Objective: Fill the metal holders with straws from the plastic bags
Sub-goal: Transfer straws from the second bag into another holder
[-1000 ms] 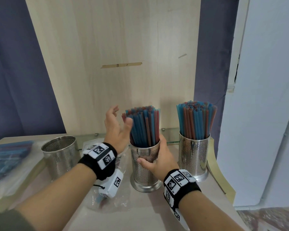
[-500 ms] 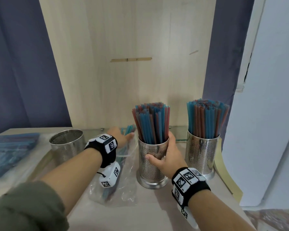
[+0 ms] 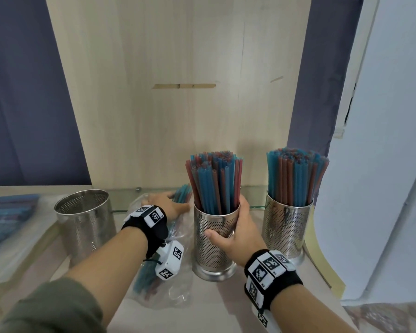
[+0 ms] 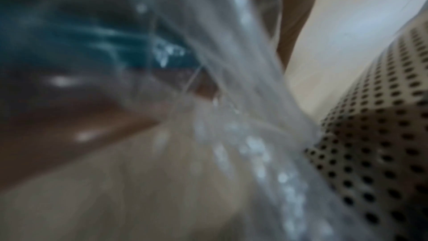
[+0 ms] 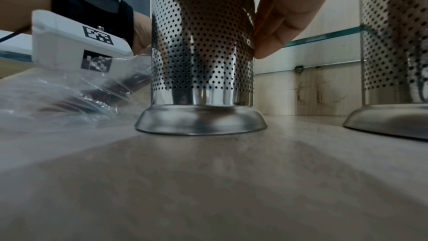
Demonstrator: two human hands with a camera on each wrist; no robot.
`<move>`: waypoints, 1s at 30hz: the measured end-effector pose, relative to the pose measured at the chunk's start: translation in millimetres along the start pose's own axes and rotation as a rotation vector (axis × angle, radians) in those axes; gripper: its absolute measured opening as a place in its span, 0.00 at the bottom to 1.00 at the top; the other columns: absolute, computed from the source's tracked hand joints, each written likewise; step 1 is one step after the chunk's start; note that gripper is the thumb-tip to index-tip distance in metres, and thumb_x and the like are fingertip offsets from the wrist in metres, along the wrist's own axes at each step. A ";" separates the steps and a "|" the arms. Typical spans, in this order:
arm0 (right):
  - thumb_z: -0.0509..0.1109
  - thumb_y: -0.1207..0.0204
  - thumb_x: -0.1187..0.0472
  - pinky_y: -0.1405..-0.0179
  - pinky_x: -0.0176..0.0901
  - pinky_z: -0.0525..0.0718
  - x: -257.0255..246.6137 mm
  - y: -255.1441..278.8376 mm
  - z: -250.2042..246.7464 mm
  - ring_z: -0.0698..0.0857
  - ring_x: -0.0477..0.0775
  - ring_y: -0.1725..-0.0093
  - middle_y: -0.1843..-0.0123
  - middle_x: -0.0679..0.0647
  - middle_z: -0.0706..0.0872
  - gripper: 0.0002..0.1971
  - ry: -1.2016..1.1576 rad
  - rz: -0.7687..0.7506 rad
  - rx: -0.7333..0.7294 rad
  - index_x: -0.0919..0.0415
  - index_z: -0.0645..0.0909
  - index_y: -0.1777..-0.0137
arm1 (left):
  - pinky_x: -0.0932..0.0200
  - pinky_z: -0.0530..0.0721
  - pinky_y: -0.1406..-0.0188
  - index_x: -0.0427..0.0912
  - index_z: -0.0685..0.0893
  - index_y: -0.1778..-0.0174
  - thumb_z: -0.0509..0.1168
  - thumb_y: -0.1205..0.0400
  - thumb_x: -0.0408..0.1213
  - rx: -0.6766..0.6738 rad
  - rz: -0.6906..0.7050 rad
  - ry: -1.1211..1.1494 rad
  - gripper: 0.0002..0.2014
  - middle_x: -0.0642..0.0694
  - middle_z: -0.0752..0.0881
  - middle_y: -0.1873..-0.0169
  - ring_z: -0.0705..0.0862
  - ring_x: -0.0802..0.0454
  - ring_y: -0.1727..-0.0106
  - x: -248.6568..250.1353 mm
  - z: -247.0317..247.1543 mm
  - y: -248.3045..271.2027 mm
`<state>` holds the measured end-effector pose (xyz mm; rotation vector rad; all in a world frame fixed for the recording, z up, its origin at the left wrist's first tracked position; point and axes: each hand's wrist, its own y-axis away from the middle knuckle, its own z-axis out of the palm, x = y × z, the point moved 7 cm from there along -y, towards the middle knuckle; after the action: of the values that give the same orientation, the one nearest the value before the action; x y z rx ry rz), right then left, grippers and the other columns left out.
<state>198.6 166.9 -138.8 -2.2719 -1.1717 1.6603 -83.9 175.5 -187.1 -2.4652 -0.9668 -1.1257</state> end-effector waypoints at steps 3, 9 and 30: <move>0.84 0.39 0.42 0.30 0.34 0.76 1.0 -0.2 0.3 0.77 0.36 0.30 0.30 0.36 0.77 0.51 0.002 0.001 -0.001 0.37 0.54 0.21 | 0.51 0.80 0.36 0.79 0.83 0.58 0.78 0.47 0.71 0.014 -0.003 0.029 0.23 0.46 0.85 0.45 0.81 0.41 0.40 13.0 -6.2 25.0; 0.84 0.37 0.43 0.37 0.21 0.73 -0.6 0.5 -0.7 0.76 0.29 0.32 0.33 0.30 0.74 0.50 0.015 0.007 -0.007 0.32 0.52 0.24 | 0.53 0.86 0.51 0.55 0.88 0.40 0.72 0.39 0.63 0.075 0.037 0.148 0.31 0.45 0.89 0.59 0.87 0.44 0.54 31.4 -30.2 68.9; 0.84 0.38 0.43 0.32 0.32 0.75 -1.7 0.2 0.4 0.77 0.34 0.31 0.31 0.33 0.76 0.48 0.010 0.011 -0.009 0.31 0.54 0.25 | 0.60 0.79 0.73 0.43 0.84 0.59 0.75 0.25 0.49 0.158 0.352 0.498 0.13 0.49 0.81 0.74 0.78 0.54 0.74 69.4 -100.9 143.5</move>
<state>198.1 165.6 -137.7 -2.2936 -1.1694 1.6485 -12.5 52.3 -63.2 -1.9783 -0.4358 -1.3740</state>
